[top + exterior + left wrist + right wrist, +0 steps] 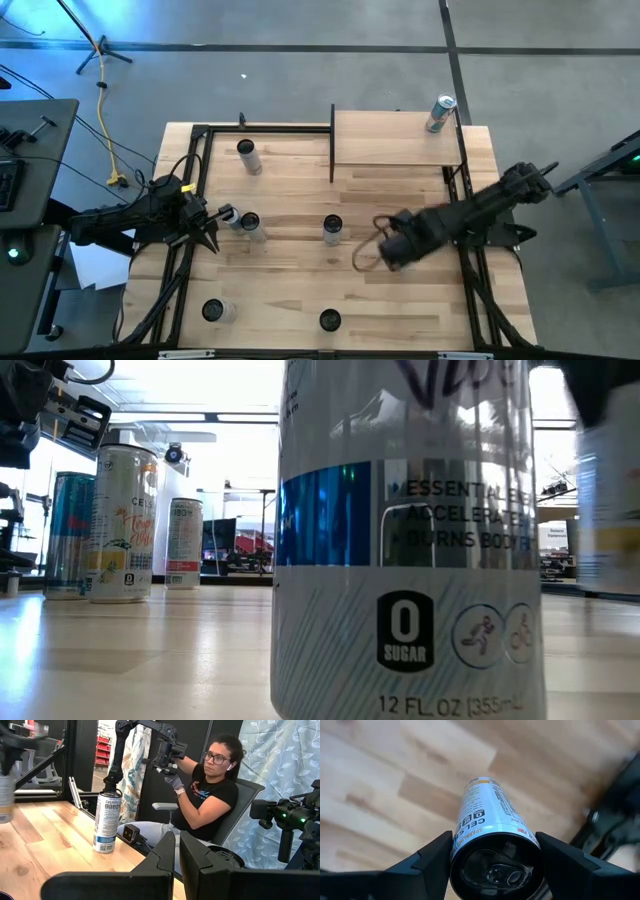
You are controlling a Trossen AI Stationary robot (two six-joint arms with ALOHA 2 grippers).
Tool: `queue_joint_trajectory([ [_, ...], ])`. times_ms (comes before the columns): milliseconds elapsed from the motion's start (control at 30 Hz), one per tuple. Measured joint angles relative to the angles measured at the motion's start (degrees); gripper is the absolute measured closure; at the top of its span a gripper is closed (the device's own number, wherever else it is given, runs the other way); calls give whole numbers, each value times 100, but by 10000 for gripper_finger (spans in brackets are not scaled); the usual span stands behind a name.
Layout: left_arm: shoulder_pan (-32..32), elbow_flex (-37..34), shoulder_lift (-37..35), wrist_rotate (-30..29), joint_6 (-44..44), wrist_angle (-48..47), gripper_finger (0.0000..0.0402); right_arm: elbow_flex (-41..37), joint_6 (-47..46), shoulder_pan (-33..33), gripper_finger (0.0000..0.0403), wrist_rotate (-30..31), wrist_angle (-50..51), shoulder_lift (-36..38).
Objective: Place canned beverage on shelf
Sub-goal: Put the bottom white yellow soda can on the shelf
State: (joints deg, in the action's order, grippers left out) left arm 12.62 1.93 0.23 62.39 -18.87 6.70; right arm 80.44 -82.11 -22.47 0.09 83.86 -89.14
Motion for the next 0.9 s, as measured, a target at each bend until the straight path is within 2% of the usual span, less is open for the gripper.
queue_joint_trajectory([
  [267, -2, 0, 2, 0, 2, 2, 398, 0, 1403, 1538, 155, 286, -93, 0],
  [533, -1, 0, 1, 0, 0, 1, 398, 2, 2416, 2814, 155, 263, -431, -26],
  [733, -2, 0, 0, 0, 0, 2, 398, 9, 2990, 3369, 155, 36, -589, -339],
  [900, -1, 0, 1, 0, 0, 0, 398, 41, 3226, 3545, 155, -82, -589, -588],
])
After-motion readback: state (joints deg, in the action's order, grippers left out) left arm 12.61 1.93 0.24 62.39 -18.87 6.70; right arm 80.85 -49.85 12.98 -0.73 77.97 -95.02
